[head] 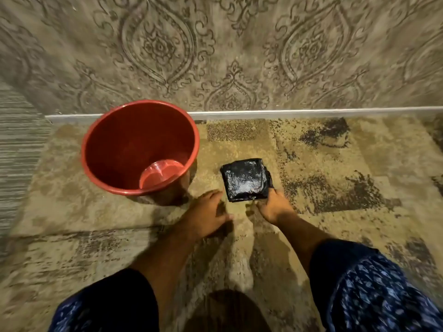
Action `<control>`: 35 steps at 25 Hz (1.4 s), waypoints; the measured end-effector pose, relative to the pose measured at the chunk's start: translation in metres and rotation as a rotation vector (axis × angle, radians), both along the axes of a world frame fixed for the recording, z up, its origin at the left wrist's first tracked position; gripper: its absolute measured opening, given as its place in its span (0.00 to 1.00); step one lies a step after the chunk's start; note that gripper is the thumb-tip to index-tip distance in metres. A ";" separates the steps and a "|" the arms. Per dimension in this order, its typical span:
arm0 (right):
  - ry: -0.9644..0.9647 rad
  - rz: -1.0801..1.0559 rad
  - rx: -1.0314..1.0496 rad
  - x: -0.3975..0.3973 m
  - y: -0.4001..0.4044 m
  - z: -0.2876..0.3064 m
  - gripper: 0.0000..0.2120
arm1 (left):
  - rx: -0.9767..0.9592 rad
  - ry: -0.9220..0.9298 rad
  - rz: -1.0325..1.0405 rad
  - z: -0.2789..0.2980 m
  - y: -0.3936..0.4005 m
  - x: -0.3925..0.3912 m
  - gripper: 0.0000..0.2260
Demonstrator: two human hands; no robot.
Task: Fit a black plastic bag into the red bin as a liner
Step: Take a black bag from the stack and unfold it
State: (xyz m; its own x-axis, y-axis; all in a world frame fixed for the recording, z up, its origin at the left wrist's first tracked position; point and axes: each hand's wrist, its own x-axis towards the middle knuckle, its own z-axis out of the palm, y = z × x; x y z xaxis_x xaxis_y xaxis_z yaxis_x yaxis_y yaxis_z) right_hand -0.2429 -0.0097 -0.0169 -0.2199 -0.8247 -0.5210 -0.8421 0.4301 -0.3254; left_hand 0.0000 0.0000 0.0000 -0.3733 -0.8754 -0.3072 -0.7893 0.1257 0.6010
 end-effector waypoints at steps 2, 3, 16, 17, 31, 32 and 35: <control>0.001 -0.011 0.027 0.000 -0.013 -0.018 0.30 | 0.121 0.069 0.024 -0.029 -0.002 0.002 0.33; -0.009 -0.019 0.017 0.000 -0.020 -0.031 0.29 | 0.181 0.088 0.044 -0.044 -0.001 0.004 0.31; -0.226 -0.301 -0.314 0.003 -0.050 -0.079 0.10 | 0.274 0.165 0.252 -0.090 -0.013 0.006 0.23; -0.248 -0.306 -0.352 0.004 -0.051 -0.078 0.12 | 0.280 0.175 0.265 -0.088 -0.017 0.005 0.23; -0.894 -0.012 -0.239 0.030 -0.113 0.134 0.04 | -0.217 0.170 0.186 0.075 -0.099 -0.012 0.12; -0.976 -0.036 -0.286 0.031 -0.109 0.142 0.04 | -0.216 0.212 0.224 0.084 -0.098 -0.011 0.07; -0.953 -0.117 -0.447 0.026 -0.098 0.151 0.16 | -0.096 0.521 0.358 0.107 -0.093 -0.011 0.02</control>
